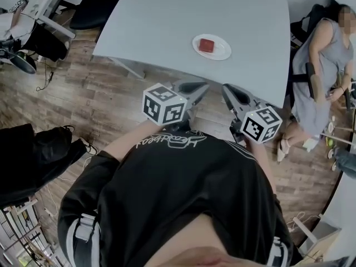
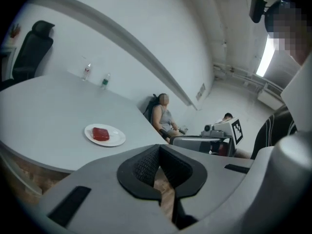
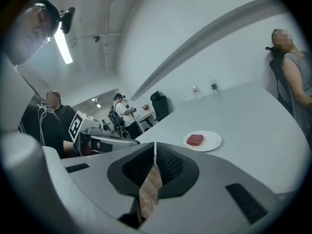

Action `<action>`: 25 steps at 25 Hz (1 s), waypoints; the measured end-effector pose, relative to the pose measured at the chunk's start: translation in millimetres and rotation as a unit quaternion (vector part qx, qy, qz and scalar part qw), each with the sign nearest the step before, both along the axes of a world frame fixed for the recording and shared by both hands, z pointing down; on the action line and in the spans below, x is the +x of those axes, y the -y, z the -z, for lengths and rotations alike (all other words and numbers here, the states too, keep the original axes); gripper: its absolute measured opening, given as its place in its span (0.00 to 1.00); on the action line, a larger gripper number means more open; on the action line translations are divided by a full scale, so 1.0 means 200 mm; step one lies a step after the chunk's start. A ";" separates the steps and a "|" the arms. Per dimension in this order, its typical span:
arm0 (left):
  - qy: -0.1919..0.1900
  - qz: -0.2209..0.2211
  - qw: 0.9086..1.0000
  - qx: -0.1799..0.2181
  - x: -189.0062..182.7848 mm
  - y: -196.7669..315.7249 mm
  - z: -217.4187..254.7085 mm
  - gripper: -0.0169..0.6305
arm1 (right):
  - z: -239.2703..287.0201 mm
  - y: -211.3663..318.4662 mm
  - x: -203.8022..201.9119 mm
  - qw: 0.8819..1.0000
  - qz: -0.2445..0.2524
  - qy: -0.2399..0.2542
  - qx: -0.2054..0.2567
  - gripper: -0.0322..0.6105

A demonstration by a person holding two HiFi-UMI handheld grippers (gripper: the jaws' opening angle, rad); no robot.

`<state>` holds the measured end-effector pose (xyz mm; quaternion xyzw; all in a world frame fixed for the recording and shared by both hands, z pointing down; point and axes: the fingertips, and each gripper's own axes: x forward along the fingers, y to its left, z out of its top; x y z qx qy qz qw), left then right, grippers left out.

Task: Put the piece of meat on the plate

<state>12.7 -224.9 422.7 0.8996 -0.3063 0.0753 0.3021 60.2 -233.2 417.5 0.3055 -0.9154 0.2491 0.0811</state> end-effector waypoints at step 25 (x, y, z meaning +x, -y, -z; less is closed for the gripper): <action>0.009 -0.011 0.998 0.054 0.15 -0.88 -0.01 0.04 | -0.02 -0.86 0.13 0.999 0.013 -0.013 0.031 0.08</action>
